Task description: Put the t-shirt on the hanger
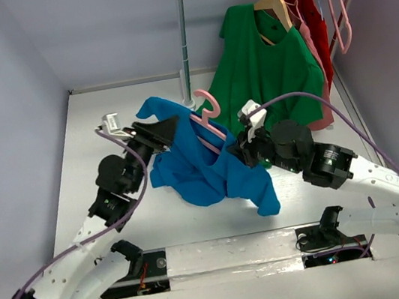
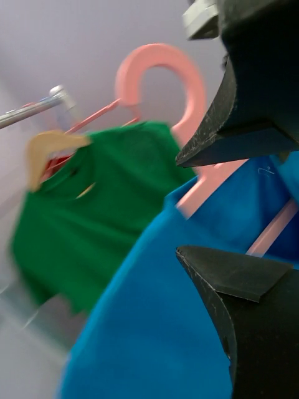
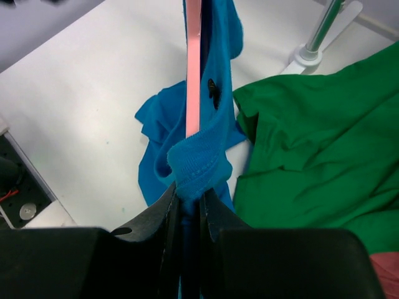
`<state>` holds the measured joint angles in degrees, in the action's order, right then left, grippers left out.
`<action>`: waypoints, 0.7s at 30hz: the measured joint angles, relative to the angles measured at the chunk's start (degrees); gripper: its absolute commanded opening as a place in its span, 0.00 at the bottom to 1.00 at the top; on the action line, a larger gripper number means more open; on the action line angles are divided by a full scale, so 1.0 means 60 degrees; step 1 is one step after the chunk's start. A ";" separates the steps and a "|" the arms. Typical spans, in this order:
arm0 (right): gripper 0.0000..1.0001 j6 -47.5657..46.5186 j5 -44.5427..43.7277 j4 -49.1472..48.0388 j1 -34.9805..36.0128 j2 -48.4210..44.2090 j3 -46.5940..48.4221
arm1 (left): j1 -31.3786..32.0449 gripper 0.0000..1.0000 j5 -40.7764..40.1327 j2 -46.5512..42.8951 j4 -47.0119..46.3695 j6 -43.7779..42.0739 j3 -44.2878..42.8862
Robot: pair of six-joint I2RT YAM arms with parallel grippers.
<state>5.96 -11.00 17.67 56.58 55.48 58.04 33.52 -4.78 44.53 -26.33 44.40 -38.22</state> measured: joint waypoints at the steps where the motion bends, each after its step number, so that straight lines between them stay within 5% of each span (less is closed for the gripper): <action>1: 0.00 0.0000 -0.0029 -0.0058 0.0000 0.0018 0.0000 | 0.0302 0.48 0.0051 0.0127 -0.0124 0.0073 0.0040; 9: 0.00 0.0007 -0.0160 -0.0477 0.0000 0.0368 -0.0004 | 0.1457 0.52 0.0084 0.1064 -0.1410 0.0838 0.0441; 21: 0.00 0.0007 -0.0208 -0.0841 0.0000 0.0219 -0.0324 | 0.1530 0.43 -0.0732 0.1938 -0.3031 0.2073 0.0816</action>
<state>6.00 -12.25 12.62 56.58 56.80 56.10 42.70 -9.17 56.16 -44.51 56.84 -33.32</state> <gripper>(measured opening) 0.166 0.435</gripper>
